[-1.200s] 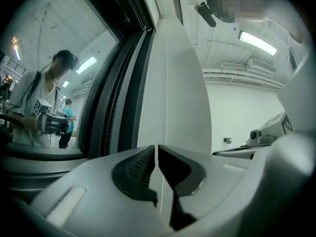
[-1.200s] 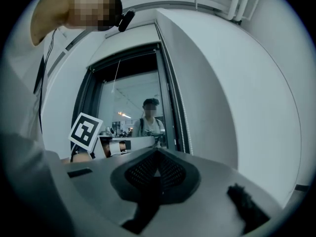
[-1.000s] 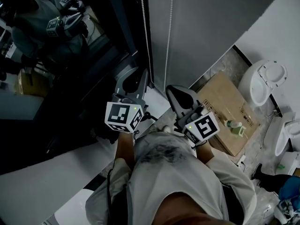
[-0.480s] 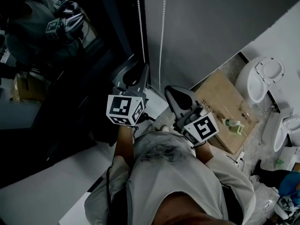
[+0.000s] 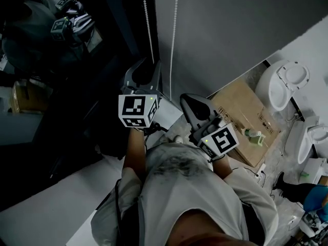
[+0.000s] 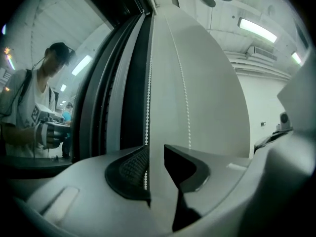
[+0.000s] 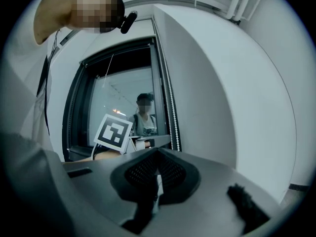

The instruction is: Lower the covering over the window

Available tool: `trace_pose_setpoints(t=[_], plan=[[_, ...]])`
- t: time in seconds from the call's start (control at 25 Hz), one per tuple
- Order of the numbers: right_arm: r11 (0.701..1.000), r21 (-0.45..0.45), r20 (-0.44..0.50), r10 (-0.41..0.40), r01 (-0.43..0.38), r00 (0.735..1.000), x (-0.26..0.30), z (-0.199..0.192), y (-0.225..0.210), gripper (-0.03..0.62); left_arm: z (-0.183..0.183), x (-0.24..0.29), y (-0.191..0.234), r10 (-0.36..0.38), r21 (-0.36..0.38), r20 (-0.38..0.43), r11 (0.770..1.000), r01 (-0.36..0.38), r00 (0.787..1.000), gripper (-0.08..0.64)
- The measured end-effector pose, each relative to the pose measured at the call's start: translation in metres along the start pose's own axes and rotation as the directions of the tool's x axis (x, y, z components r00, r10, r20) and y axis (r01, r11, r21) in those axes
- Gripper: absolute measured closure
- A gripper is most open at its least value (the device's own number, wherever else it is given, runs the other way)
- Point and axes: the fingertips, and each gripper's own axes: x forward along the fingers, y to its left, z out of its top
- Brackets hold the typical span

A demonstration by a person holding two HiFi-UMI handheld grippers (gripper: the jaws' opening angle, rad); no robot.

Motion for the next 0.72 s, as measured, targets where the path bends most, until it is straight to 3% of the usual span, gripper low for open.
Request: trace_pose_setpoints(t=[0.28, 0.72], plan=[[1.000, -0.016, -0.021, -0.015, 0.014, 1.000, -0.005, -0.005, -0.001, 0.575, -0.002, 0.011, 0.009, 0.032, -0.003, -0.006, 0.999, -0.032, 0.999, 0.446], [0.998, -0.009, -0.029, -0.070, 0.070, 0.997, -0.014, -0.006, -0.011, 0.575, -0.005, 0.030, -0.001, -0.015, -0.013, -0.004, 1.000, 0.015, 1.000, 0.454]])
